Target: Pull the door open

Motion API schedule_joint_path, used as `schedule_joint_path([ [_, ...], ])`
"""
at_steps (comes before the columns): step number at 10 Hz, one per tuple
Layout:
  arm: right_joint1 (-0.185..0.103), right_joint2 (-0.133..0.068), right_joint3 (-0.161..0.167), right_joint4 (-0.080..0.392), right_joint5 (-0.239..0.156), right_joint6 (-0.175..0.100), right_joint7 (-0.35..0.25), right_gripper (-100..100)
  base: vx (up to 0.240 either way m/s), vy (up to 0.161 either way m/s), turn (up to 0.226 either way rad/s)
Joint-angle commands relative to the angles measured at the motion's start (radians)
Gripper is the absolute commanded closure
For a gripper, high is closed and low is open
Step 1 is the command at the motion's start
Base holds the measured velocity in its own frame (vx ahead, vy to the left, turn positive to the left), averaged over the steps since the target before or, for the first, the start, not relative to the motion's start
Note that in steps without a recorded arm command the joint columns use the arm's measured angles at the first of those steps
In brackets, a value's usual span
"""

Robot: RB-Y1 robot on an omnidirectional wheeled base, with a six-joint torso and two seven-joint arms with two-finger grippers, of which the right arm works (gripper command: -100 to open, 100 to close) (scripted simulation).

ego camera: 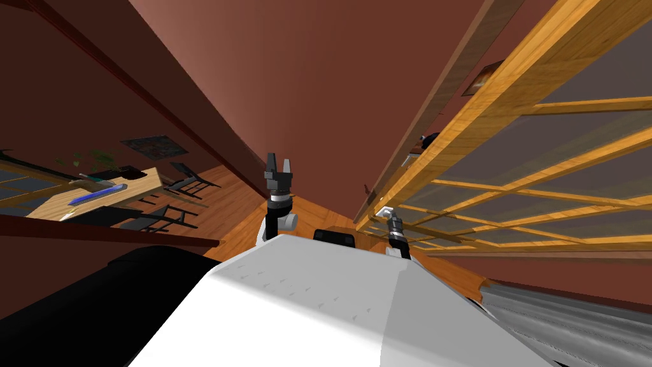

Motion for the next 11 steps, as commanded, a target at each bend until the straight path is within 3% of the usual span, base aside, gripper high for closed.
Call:
schedule_joint_path([
  [1,0.004,0.020,0.014,-0.023,-0.003,0.011,-0.046,100,-0.048,-0.022,0.050],
  [6,-0.002,0.028,0.019,-0.028,-0.019,0.020,-0.130,100,-0.046,-0.020,0.034],
  [11,-0.011,0.039,0.026,-0.036,-0.042,0.034,-0.255,100,-0.052,-0.021,0.046],
])
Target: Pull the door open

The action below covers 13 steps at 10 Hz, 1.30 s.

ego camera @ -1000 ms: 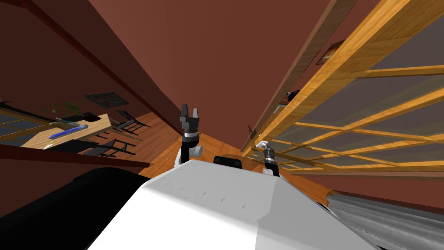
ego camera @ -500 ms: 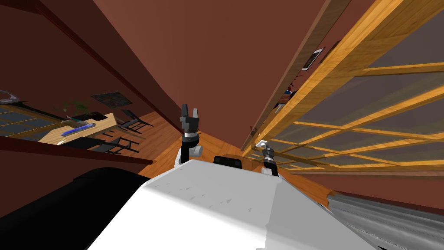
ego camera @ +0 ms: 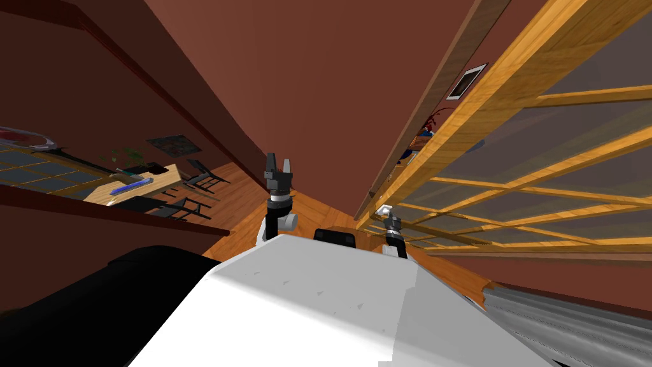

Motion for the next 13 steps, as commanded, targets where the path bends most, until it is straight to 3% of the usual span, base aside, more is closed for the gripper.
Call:
schedule_joint_path([
  [1,-0.002,0.002,0.006,-0.004,-0.012,0.002,-0.039,-100,-0.047,-0.028,0.015],
  [13,-0.017,0.021,0.058,-0.034,-0.117,0.023,-0.341,-100,-0.059,-0.013,0.035],
])
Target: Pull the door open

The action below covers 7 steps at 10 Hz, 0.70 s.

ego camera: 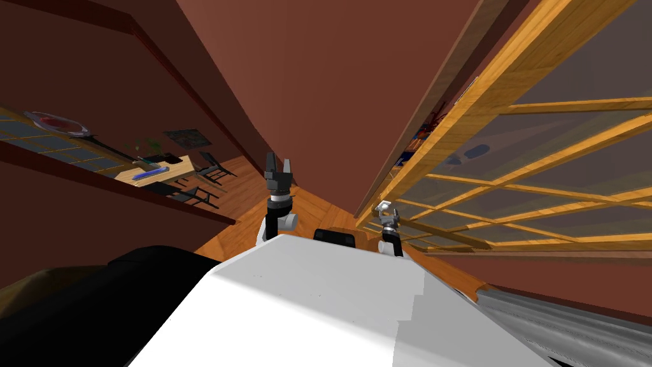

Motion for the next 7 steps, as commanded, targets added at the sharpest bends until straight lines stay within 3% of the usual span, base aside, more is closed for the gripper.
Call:
schedule_joint_path([
  [1,-0.002,0.004,0.012,-0.009,-0.024,0.006,-0.050,-100,-0.087,-0.016,0.059],
  [7,-0.009,0.013,0.036,-0.024,-0.073,0.015,-0.192,-100,-0.060,-0.015,0.035],
])
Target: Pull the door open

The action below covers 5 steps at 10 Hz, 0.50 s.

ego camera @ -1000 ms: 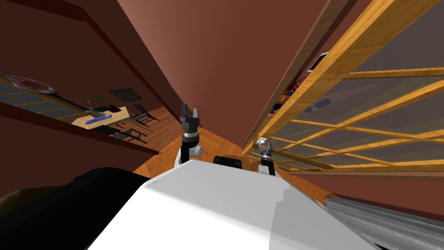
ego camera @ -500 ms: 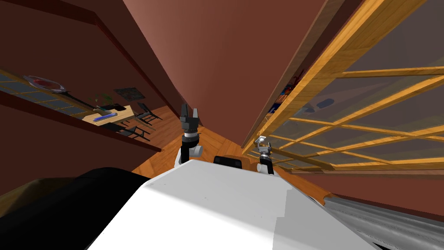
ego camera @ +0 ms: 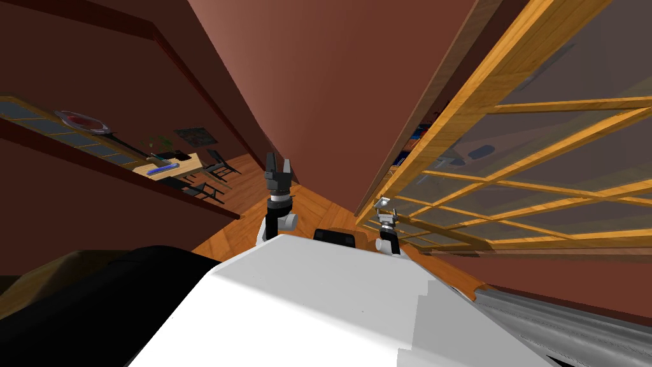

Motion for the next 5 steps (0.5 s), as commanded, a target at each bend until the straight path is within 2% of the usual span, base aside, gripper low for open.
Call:
schedule_joint_path([
  [1,-0.004,0.003,0.010,-0.002,-0.019,0.001,-0.050,-100,-0.057,-0.012,0.041],
  [2,-0.004,0.003,0.010,-0.002,-0.019,0.001,-0.057,-100,-0.042,-0.013,0.022],
  [4,-0.009,0.009,0.026,-0.012,-0.052,0.008,-0.123,-100,-0.073,-0.022,0.052],
  [5,-0.009,0.009,0.026,-0.012,-0.052,0.008,-0.140,-100,-0.060,-0.012,0.020],
])
